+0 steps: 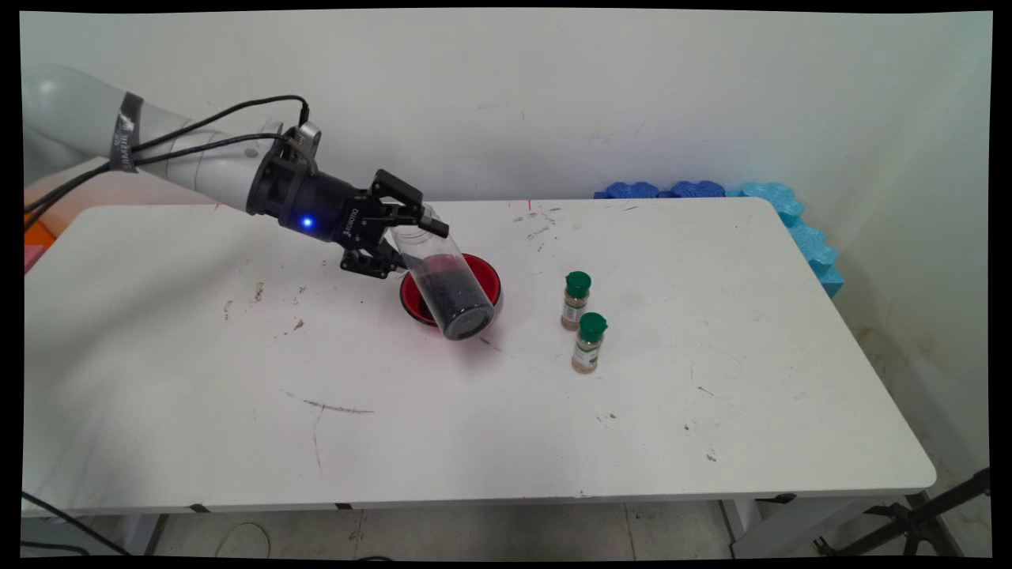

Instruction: Pour the black seasoning powder in the red bowl

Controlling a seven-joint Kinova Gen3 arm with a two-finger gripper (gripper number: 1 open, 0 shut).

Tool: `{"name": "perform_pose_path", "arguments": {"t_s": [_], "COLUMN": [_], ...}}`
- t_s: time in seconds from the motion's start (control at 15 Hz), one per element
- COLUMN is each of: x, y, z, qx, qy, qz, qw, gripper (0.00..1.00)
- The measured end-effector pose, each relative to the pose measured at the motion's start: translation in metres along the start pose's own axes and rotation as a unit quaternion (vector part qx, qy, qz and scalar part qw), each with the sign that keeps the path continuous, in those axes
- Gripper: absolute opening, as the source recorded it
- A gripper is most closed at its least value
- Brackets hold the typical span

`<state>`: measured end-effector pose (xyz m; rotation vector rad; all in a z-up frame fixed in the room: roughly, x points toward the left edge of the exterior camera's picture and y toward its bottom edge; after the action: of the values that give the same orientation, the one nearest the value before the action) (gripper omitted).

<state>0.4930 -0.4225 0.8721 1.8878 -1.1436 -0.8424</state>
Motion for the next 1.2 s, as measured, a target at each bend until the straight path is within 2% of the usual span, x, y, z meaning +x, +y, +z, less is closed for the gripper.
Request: {"name": "perform_pose_path", "arguments": {"t_s": [0.27, 0.67, 1.2], "x": [0.001, 0.003, 0.006], "y": [-0.003, -0.007, -0.013], "z": [0.000, -0.001, 0.003], "qx": [-0.011, -0.024, -0.043], "qy": [0.002, 0.004, -0.003], "qz": [-0.072, -0.150, -0.234], "qw": [0.9973, 0.9884, 0.9714], "gripper": [0.00, 0.00, 0.00]}}
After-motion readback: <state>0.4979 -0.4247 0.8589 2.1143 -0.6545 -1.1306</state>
